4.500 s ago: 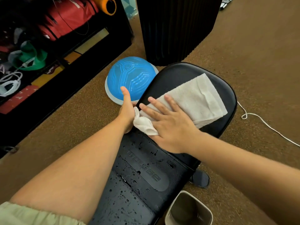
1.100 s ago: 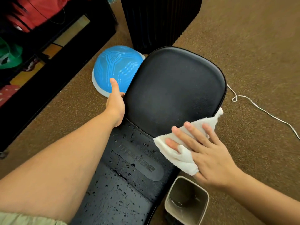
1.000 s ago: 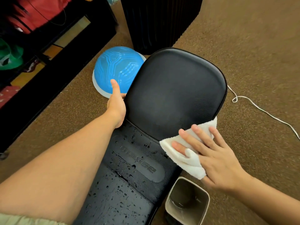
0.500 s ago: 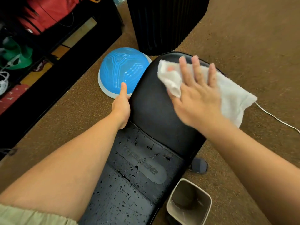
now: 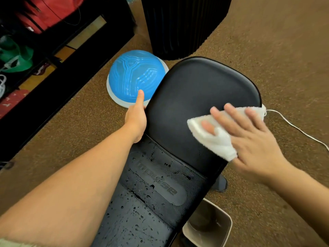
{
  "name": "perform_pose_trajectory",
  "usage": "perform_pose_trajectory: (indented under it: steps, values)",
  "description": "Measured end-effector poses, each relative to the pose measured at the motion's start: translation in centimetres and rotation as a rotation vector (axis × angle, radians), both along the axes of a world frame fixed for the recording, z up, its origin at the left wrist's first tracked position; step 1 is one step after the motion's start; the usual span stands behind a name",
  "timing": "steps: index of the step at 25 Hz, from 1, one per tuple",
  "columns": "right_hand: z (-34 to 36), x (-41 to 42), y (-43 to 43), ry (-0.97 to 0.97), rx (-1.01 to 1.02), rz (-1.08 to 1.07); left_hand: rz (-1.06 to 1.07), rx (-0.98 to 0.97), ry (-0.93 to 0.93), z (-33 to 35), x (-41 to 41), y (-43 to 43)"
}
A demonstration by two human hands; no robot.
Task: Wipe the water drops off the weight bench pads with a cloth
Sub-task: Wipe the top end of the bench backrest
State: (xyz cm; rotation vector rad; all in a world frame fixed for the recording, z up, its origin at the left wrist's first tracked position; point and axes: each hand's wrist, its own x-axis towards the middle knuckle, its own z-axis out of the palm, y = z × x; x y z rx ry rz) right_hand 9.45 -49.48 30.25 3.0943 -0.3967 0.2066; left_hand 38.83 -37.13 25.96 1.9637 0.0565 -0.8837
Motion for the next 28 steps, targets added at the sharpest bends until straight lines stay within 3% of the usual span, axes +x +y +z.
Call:
perform_pose_trajectory:
  steps: [4, 6, 10, 12, 14, 15, 17, 20, 21, 23, 24, 25, 28]
  values:
    - [1.5, 6.1, -1.7, -0.003, -0.003, -0.334, 0.001, 0.013, -0.015, 0.1, -0.1, -0.2]
    - [2.1, 10.6, -1.4, 0.015, 0.000, -0.385, 0.013, 0.010, -0.017, -1.0, 0.4, -0.2]
    - [1.8, 15.9, 2.5, 0.067, 0.071, -0.253, -0.053, -0.079, -0.035, -0.3, 0.1, 0.0]
    - [1.8, 15.4, 4.3, 0.032, 0.258, -0.106, -0.137, -0.181, -0.042, 0.8, -0.3, 0.2]
    - [2.3, 13.7, 3.9, -0.110, 0.534, -0.006, -0.092, -0.191, 0.035, 1.1, -0.5, 0.4]
    - [2.5, 12.5, 3.2, -0.194, 0.572, 0.004, -0.043, -0.168, 0.069, 1.3, -0.6, 0.4]
    - [1.9, 10.3, 1.8, -0.268, 0.326, -0.031, 0.067, -0.119, 0.032, 2.1, -0.8, 0.5]
    - [1.6, 7.6, -0.7, -0.073, 0.076, -0.013, 0.265, -0.131, -0.301, 4.0, -2.4, 1.4]
    - [2.2, 7.1, -1.7, -0.030, 0.064, -0.037, 0.242, -0.118, -0.514, 5.4, -3.7, 1.8]
    - [3.4, 7.3, -4.0, 0.009, 0.067, -0.201, -0.011, -0.035, -0.867, 7.5, -7.6, 1.5]
    - [4.0, 7.7, -5.2, 0.018, 0.101, -0.313, -0.176, 0.004, -0.897, 7.8, -9.7, 0.5]
    - [4.5, 8.3, -6.1, 0.019, 0.159, -0.412, -0.316, 0.069, -0.806, 8.3, -11.9, -0.9]
    - [4.1, 9.4, -7.2, -0.178, 0.483, -0.580, -0.451, 0.266, -0.583, 7.5, -13.7, -5.3]
